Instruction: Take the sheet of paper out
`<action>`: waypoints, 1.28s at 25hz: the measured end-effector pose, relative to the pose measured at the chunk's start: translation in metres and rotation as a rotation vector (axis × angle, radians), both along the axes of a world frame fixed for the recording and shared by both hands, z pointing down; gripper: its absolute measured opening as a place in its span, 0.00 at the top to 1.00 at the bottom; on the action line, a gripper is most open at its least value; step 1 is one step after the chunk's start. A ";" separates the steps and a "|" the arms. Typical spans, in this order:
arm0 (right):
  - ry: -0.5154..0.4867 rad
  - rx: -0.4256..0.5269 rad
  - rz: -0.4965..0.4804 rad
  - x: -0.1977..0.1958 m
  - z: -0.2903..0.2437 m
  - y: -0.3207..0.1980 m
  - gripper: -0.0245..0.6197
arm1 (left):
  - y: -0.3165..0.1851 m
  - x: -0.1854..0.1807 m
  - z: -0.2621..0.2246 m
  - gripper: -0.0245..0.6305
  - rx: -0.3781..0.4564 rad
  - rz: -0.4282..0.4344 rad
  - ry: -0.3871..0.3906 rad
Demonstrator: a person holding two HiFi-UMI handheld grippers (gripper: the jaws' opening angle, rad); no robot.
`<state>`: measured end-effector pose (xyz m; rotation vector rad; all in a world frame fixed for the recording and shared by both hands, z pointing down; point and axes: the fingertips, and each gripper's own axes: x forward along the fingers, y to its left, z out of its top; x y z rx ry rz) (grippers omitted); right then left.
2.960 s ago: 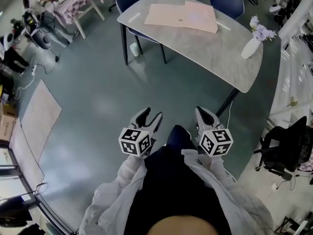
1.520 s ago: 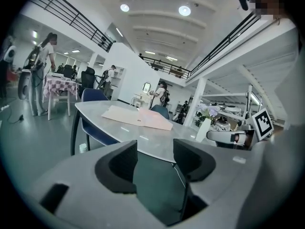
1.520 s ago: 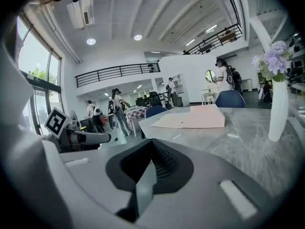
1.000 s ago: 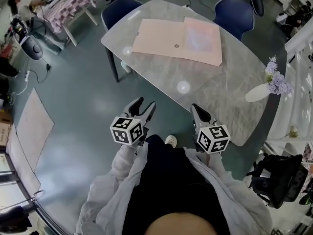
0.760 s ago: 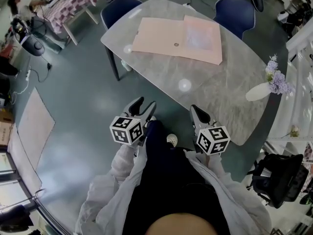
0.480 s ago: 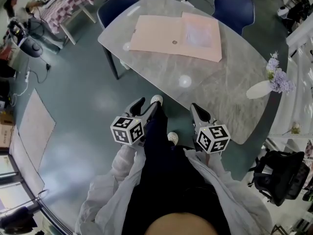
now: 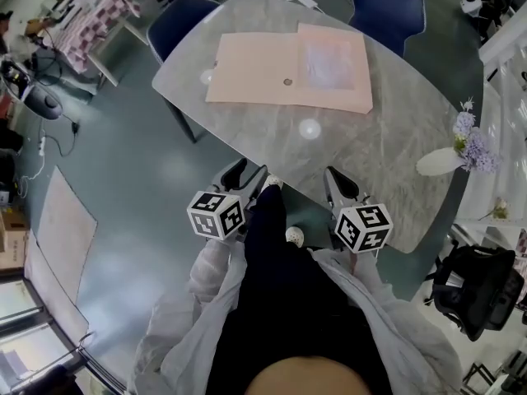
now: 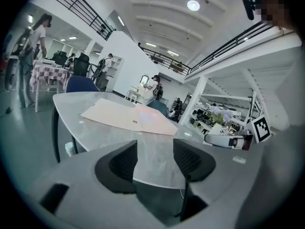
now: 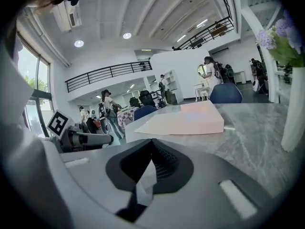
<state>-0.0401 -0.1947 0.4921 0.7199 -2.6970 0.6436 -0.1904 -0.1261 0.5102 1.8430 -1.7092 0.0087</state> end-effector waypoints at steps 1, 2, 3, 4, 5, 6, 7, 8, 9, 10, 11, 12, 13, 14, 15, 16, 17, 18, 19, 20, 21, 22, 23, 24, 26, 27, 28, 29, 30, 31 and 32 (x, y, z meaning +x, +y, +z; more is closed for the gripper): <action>-0.001 -0.002 0.012 -0.004 -0.001 -0.009 0.95 | -0.010 -0.004 0.000 0.62 -0.003 0.011 0.002; -0.003 -0.006 0.026 -0.007 -0.002 -0.018 0.95 | -0.020 -0.007 0.000 0.62 -0.006 0.023 0.003; -0.004 -0.010 0.039 -0.011 -0.003 -0.028 0.95 | -0.031 -0.011 0.000 0.62 -0.008 0.035 0.003; -0.004 -0.013 0.052 -0.014 -0.003 -0.037 0.95 | -0.042 -0.015 -0.001 0.62 -0.008 0.047 0.004; -0.003 -0.015 0.063 -0.018 -0.004 -0.046 0.95 | -0.053 -0.019 -0.001 0.62 -0.008 0.058 0.007; -0.002 -0.016 0.073 -0.022 -0.004 -0.054 0.95 | -0.064 -0.022 -0.002 0.62 -0.007 0.069 0.011; -0.001 -0.017 0.084 -0.026 -0.005 -0.063 0.95 | -0.075 -0.026 -0.003 0.62 -0.007 0.080 0.015; 0.000 -0.017 0.095 -0.030 -0.007 -0.071 0.95 | -0.085 -0.030 -0.004 0.62 -0.006 0.091 0.018; 0.001 -0.018 0.106 -0.034 -0.008 -0.079 0.95 | -0.095 -0.034 -0.005 0.62 -0.005 0.101 0.019; 0.002 -0.018 0.118 -0.037 -0.009 -0.087 0.95 | -0.105 -0.039 -0.005 0.62 -0.005 0.111 0.019; 0.004 -0.019 0.130 -0.041 -0.009 -0.093 0.95 | -0.114 -0.043 -0.006 0.62 -0.004 0.121 0.021; 0.006 -0.020 0.142 -0.044 -0.010 -0.099 0.95 | -0.123 -0.048 -0.006 0.62 -0.004 0.131 0.025; 0.010 -0.022 0.153 -0.046 -0.009 -0.105 0.95 | -0.132 -0.052 -0.005 0.62 -0.004 0.141 0.030; 0.013 -0.023 0.163 -0.049 -0.009 -0.111 0.95 | -0.140 -0.055 -0.005 0.62 -0.004 0.153 0.035; 0.016 -0.025 0.172 -0.052 -0.009 -0.116 0.95 | -0.149 -0.057 -0.005 0.62 -0.004 0.166 0.039; 0.019 -0.026 0.180 -0.055 -0.008 -0.121 0.95 | -0.157 -0.059 -0.004 0.62 -0.005 0.180 0.042; 0.022 -0.028 0.187 -0.057 -0.008 -0.126 0.95 | -0.164 -0.060 -0.004 0.62 -0.006 0.194 0.044; 0.025 -0.029 0.194 -0.060 -0.008 -0.130 0.95 | -0.172 -0.061 -0.004 0.62 -0.007 0.207 0.046; 0.027 -0.030 0.200 -0.062 -0.008 -0.135 0.95 | -0.179 -0.062 -0.003 0.62 -0.007 0.218 0.048; 0.030 -0.030 0.206 -0.064 -0.008 -0.139 0.95 | -0.187 -0.063 -0.003 0.62 -0.007 0.228 0.052; 0.032 -0.031 0.211 -0.067 -0.008 -0.143 0.95 | -0.194 -0.065 -0.002 0.62 -0.008 0.236 0.056; 0.033 -0.032 0.217 -0.070 -0.008 -0.147 0.95 | -0.201 -0.066 -0.002 0.63 -0.008 0.244 0.061; 0.035 -0.034 0.224 -0.072 -0.007 -0.151 0.95 | -0.208 -0.067 -0.001 0.63 -0.009 0.252 0.066; 0.037 -0.036 0.231 -0.074 -0.006 -0.154 0.95 | -0.214 -0.068 0.000 0.63 -0.011 0.260 0.073; 0.041 -0.042 0.247 -0.076 -0.004 -0.161 0.95 | -0.227 -0.068 0.003 0.63 -0.019 0.276 0.088; 0.043 -0.045 0.255 -0.076 -0.002 -0.164 0.95 | -0.234 -0.067 0.006 0.63 -0.023 0.283 0.095; 0.046 -0.049 0.264 -0.076 0.000 -0.168 0.95 | -0.241 -0.067 0.009 0.63 -0.028 0.291 0.103; 0.048 -0.053 0.273 -0.076 0.003 -0.171 0.95 | -0.247 -0.067 0.011 0.63 -0.032 0.299 0.110; 0.052 -0.058 0.282 -0.076 0.005 -0.174 0.95 | -0.254 -0.066 0.014 0.63 -0.037 0.309 0.119; 0.055 -0.062 0.292 -0.077 0.007 -0.176 0.95 | -0.261 -0.065 0.016 0.63 -0.042 0.321 0.128; 0.058 -0.067 0.302 -0.077 0.008 -0.178 0.95 | -0.267 -0.064 0.018 0.63 -0.047 0.333 0.139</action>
